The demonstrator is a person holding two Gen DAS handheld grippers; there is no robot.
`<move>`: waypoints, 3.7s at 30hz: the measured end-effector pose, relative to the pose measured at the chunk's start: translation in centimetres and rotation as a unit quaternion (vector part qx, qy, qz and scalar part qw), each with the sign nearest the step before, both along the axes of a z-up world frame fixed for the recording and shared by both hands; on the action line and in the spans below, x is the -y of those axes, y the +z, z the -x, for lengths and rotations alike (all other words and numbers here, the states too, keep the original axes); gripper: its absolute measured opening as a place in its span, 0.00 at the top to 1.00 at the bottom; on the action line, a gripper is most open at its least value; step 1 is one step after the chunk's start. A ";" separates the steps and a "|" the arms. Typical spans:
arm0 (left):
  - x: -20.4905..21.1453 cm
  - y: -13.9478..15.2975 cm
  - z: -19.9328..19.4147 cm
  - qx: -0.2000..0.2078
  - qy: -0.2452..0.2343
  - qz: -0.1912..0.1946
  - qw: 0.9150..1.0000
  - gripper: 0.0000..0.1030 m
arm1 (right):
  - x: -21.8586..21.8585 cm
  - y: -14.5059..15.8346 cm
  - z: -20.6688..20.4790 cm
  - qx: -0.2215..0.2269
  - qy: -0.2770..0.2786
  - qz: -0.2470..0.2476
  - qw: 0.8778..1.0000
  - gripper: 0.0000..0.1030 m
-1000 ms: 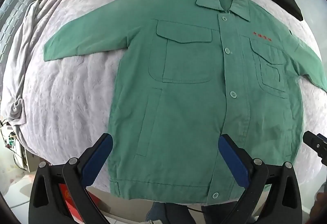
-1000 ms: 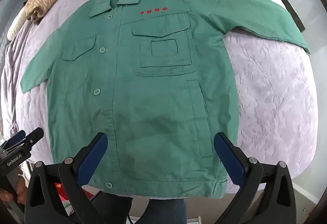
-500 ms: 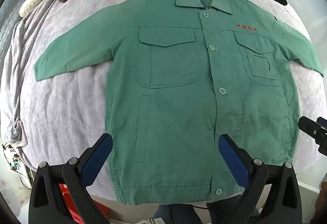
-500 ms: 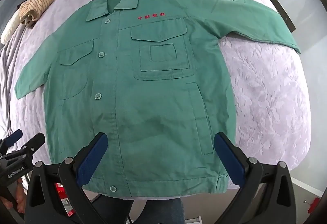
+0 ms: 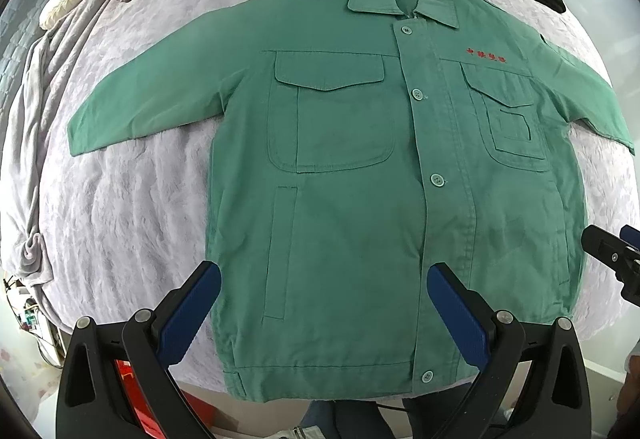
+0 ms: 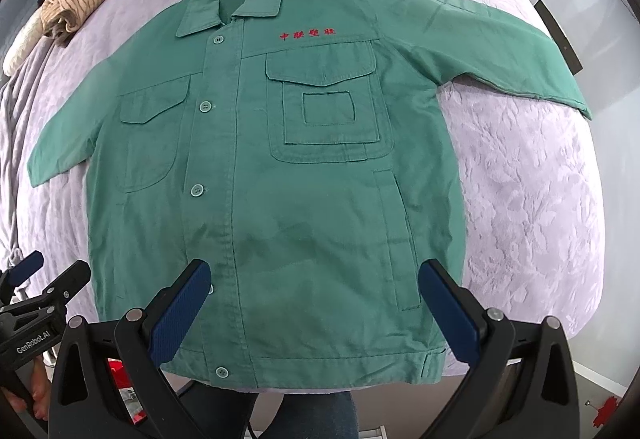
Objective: Fold large clothes
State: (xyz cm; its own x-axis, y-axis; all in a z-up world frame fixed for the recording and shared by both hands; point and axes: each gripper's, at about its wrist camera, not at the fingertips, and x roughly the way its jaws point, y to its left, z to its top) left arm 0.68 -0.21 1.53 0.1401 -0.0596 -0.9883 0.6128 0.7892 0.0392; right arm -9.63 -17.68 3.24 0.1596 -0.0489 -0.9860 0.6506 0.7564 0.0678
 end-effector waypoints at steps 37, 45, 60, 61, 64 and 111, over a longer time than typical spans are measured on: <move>0.1 0.0 -0.3 -0.001 0.001 -0.001 1.000 0.00 | -0.1 0.3 -0.7 0.003 0.012 0.010 1.000 0.00; 0.1 0.1 -0.5 0.000 0.000 -0.002 1.000 0.00 | 0.0 0.4 -0.9 0.003 0.015 0.013 1.000 0.00; 0.3 0.1 -0.6 0.000 0.001 -0.003 1.000 0.00 | 0.0 0.4 -1.0 0.003 0.015 0.015 1.000 0.00; 0.2 0.1 -0.7 0.000 0.001 -0.003 1.000 0.00 | 0.0 0.4 -1.0 0.003 0.015 0.015 1.000 0.00; 0.2 0.0 -0.7 -0.001 0.001 -0.003 1.000 0.00 | 0.0 0.3 -1.0 0.003 0.016 0.015 1.000 0.00; -5.6 -4.9 -8.1 -0.042 0.101 0.092 0.990 0.00 | -3.9 -3.0 -5.3 0.018 0.048 -0.038 0.998 0.00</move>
